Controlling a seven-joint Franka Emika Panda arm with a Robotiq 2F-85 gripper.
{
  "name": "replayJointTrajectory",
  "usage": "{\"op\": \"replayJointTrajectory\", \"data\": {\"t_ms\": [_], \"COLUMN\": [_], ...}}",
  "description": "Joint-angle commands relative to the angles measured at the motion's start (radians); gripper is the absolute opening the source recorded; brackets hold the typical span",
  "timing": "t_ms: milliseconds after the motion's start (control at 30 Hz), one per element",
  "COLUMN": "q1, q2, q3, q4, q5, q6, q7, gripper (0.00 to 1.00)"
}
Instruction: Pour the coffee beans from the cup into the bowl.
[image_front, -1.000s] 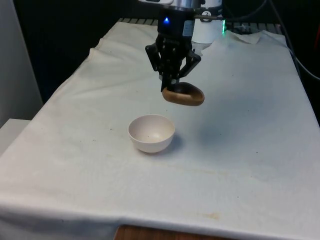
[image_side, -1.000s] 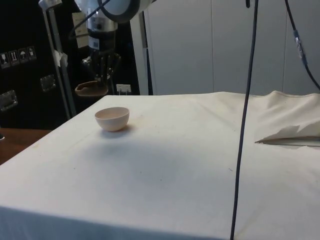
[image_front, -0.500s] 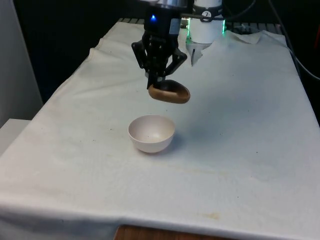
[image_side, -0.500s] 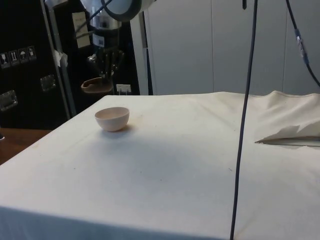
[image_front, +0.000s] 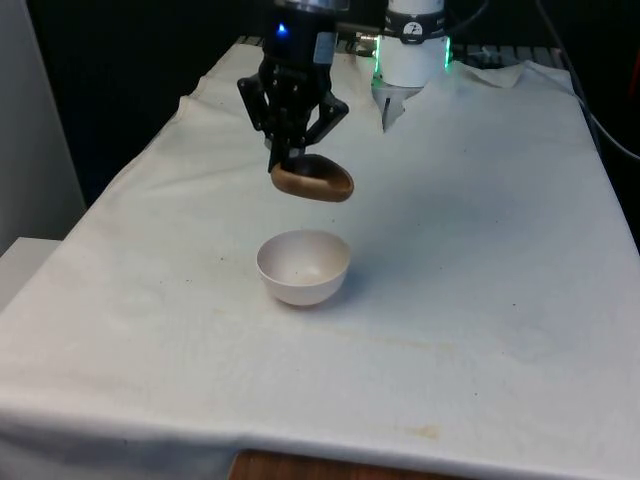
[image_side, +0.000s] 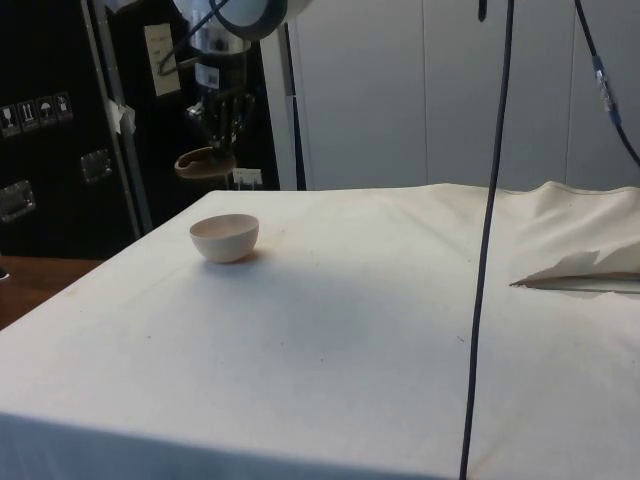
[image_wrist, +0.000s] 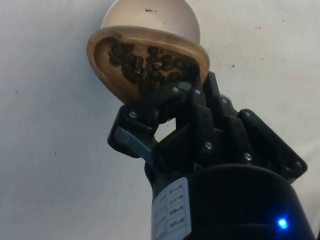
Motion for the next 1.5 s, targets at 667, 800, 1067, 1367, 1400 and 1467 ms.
{"op": "replayJointTrajectory", "data": {"t_ms": [667, 800, 1067, 1367, 1400, 1467], "q1": [0.000, 0.005, 0.010, 0.011, 0.012, 0.012], "q2": [0.006, 0.011, 0.026, 0.028, 0.029, 0.029], "q3": [-0.016, -0.016, -0.017, -0.022, -0.023, -0.024], "q4": [0.010, 0.019, 0.042, 0.041, 0.041, 0.041], "q5": [0.000, -0.003, -0.004, -0.012, -0.014, -0.016], "q6": [-0.012, -0.018, -0.026, -0.024, -0.024, -0.025], "q7": [-0.110, -0.119, -0.136, -0.174, -0.181, -0.185], "gripper": [0.00, 0.00, 0.00, 0.00, 0.00, 0.00]}}
